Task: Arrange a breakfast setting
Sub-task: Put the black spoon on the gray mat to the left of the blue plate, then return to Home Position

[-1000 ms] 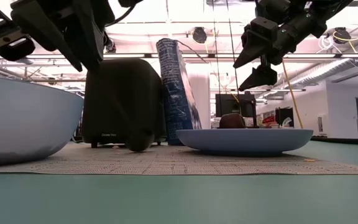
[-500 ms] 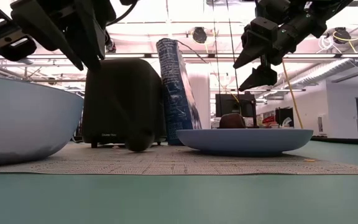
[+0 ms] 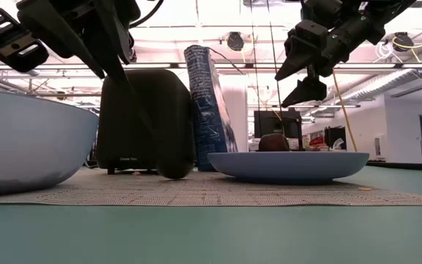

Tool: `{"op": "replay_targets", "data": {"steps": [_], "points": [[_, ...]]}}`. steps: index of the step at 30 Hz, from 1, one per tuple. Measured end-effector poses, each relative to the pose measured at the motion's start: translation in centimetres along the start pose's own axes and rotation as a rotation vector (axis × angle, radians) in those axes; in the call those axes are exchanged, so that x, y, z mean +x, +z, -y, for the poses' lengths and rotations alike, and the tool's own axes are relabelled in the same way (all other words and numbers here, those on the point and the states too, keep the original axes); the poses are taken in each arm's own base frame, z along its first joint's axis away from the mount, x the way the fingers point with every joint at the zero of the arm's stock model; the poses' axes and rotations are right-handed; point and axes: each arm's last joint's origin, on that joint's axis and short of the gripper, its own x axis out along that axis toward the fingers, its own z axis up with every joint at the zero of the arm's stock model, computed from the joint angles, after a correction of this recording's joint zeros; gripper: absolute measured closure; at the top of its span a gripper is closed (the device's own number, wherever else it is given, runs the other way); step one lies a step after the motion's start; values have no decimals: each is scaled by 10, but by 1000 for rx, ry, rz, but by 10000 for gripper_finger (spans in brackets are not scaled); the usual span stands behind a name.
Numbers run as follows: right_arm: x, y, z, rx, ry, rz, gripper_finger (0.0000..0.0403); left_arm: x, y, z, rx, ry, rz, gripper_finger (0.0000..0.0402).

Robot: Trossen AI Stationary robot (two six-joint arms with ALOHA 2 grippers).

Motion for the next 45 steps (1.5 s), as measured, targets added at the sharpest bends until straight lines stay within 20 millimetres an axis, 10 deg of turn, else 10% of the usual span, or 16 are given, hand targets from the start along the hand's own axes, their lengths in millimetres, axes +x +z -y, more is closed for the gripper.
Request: {"op": "replay_targets", "data": {"steps": [13, 26, 45], "points": [[0, 0, 0, 0, 0, 0, 5, 0, 1, 0, 95, -2, 5, 204], [0, 0, 0, 0, 0, -1, 5, -8, 2, 4, 225, -42, 7, 199], [0, 0, 0, 0, 0, 0, 5, -105, 35, 28, 942, -334, 293, 199]]}}
